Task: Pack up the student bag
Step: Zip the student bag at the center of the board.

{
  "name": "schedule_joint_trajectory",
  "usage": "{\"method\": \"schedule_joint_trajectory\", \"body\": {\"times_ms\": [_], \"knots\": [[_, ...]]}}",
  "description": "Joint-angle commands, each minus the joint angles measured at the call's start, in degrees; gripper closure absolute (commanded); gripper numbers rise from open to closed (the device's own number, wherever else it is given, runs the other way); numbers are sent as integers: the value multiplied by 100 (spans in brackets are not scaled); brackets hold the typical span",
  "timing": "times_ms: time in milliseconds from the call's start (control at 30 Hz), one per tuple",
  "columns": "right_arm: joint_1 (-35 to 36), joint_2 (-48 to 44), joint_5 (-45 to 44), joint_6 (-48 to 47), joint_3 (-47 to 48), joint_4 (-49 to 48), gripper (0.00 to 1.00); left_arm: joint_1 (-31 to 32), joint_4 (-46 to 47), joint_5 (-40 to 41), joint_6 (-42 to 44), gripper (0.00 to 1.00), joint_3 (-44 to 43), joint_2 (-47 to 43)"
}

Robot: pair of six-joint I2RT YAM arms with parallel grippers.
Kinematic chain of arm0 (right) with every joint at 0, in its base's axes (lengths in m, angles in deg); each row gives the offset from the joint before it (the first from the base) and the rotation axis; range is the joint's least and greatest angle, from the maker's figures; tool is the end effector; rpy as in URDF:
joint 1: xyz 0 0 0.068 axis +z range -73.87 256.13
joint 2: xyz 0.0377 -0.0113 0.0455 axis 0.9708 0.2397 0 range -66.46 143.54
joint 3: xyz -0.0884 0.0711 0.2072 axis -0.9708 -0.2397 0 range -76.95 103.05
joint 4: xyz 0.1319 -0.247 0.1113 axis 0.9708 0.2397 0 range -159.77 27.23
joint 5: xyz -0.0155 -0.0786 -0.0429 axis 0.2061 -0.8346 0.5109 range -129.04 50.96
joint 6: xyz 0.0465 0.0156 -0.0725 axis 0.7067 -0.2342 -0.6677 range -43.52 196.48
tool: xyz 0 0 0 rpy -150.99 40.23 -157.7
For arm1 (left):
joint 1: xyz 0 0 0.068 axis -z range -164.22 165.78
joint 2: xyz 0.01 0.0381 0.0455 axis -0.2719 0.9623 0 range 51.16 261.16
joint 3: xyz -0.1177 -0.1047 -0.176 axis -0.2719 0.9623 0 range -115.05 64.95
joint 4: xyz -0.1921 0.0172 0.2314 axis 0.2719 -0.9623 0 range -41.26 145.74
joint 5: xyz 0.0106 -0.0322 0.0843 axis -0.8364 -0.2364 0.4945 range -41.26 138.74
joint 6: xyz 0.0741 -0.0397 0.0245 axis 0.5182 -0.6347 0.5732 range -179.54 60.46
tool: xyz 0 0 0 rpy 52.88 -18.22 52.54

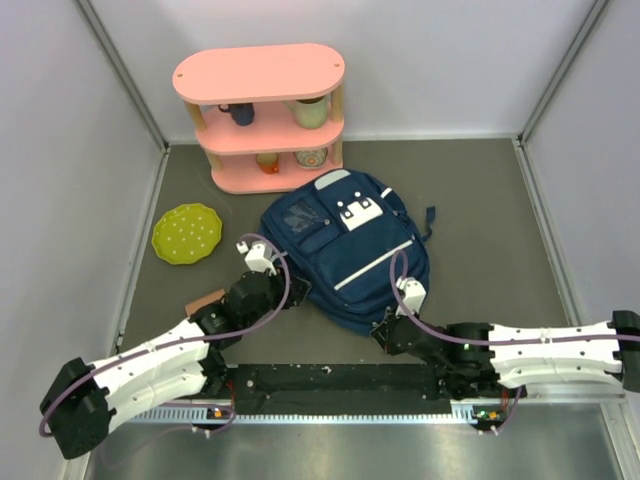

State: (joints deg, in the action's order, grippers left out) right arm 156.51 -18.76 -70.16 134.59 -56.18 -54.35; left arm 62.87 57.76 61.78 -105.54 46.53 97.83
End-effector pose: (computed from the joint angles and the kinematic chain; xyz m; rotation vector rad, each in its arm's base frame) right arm 0.0821 0.2446 0.1096 -0.1641 2.2751 0.7113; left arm 0.2038 -0.1934 0.1286 -0.1293 2.1053 -0.7845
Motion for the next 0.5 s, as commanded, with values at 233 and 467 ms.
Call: {"method": "schedule_joint_trajectory", "body": {"times_ms": [233, 467], "knots": [[-57, 371, 27, -546, -91, -724, 100, -69, -1089, -661, -716, 5, 188, -958], [-66, 310, -9, -747, -197, -909, 100, 730, -1415, -241, -2008, 2, 356, -1231]]}}
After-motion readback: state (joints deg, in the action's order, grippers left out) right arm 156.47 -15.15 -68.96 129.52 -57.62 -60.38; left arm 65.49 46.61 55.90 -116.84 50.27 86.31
